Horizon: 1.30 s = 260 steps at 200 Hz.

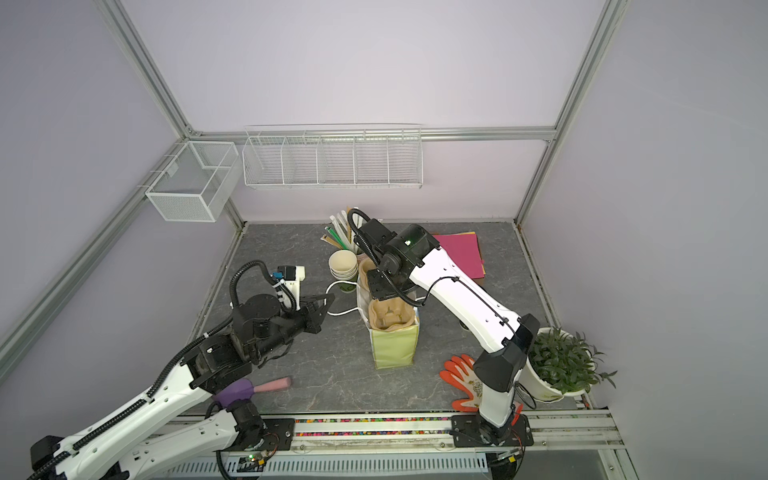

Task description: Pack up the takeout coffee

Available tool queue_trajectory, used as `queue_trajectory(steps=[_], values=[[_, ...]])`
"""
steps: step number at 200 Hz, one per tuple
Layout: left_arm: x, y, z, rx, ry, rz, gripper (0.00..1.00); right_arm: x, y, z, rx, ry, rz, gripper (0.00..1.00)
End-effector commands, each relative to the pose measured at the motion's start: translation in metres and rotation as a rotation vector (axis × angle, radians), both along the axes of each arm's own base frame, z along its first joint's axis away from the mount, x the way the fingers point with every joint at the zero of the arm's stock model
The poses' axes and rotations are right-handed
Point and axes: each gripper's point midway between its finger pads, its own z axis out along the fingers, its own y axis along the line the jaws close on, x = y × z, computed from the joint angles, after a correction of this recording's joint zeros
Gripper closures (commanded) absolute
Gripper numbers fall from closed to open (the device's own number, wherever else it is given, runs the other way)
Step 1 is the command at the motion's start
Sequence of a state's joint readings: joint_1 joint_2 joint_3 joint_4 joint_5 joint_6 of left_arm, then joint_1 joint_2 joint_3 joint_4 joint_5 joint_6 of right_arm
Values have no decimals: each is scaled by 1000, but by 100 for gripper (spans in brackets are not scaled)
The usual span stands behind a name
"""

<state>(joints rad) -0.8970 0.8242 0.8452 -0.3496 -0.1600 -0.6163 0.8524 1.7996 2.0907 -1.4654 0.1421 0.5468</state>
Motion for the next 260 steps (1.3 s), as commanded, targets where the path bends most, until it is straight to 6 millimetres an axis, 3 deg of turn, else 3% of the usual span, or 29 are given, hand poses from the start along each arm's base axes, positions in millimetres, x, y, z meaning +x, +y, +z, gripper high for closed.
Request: queue_trajectory(steps=[1, 89, 160, 216, 260], values=[[0, 6, 14, -8, -26, 18, 100, -11, -7, -3, -2, 75, -21, 72], [1, 11, 15, 1, -36, 39, 100, -18, -14, 14, 63, 121, -28, 71], [2, 7, 21, -5, -35, 31, 100, -16, -28, -2, -20, 164, -24, 71], [0, 11, 26, -27, -28, 41, 100, -19, -28, -9, -32, 226, -13, 72], [3, 9, 24, -22, -19, 54, 100, -31, -28, 14, 43, 237, -16, 72]])
